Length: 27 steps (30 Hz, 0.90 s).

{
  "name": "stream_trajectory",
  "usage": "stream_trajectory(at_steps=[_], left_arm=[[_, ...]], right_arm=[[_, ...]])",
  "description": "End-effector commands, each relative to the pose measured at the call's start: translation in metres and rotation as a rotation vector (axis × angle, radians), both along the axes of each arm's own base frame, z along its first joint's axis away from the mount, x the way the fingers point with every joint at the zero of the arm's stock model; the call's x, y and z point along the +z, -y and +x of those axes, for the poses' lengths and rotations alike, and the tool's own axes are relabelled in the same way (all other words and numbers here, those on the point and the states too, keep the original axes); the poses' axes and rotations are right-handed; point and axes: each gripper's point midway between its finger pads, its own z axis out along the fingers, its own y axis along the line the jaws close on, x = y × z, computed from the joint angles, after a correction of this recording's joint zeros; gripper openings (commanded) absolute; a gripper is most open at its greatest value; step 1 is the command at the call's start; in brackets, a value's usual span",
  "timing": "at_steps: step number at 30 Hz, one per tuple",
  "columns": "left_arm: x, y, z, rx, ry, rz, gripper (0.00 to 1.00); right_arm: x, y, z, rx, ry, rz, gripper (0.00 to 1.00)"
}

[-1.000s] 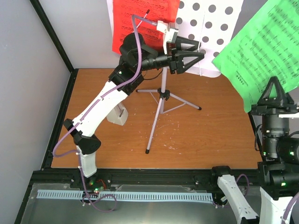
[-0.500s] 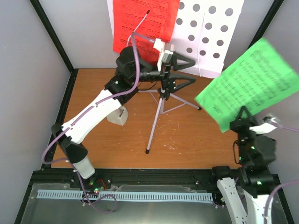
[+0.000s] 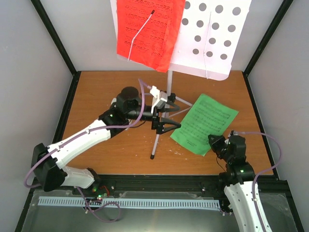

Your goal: Pack up the instrument practice props

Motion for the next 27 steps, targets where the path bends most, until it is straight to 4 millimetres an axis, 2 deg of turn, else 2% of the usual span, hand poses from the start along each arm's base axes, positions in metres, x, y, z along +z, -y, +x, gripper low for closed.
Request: stream_trajectory(at_steps=[1,3,5,11,16,23,27], left_arm=[[-0.038,-0.016,0.004,0.094,0.007,0.091,0.95],[-0.056,-0.023,0.008,0.126,-0.015,0.126,0.96],[-0.064,-0.031,0.012,0.153,-0.027,0.135,0.96],[-0.061,-0.045,0.028,0.208,-0.044,0.092,0.97],[-0.061,-0.048,0.037,0.252,-0.062,0.078,0.97],[-0.063,-0.057,0.044,0.311,-0.064,0.074,0.98],[-0.078,-0.063,0.058,0.393,-0.126,0.102,0.98]], right_arm=[[-0.034,-0.022,-0.015,0.071,-0.13,0.143,0.03],[-0.048,-0.023,-0.02,0.075,-0.177,0.15,0.03],[-0.056,-0.024,-0.024,0.073,-0.207,0.154,0.03],[-0.077,-0.032,-0.027,0.11,-0.274,0.183,0.03],[-0.073,-0.038,-0.019,0.167,-0.262,0.151,0.03],[-0.067,-0.042,0.001,0.208,-0.21,0.095,0.03],[-0.062,-0.043,0.013,0.232,-0.19,0.037,0.04]])
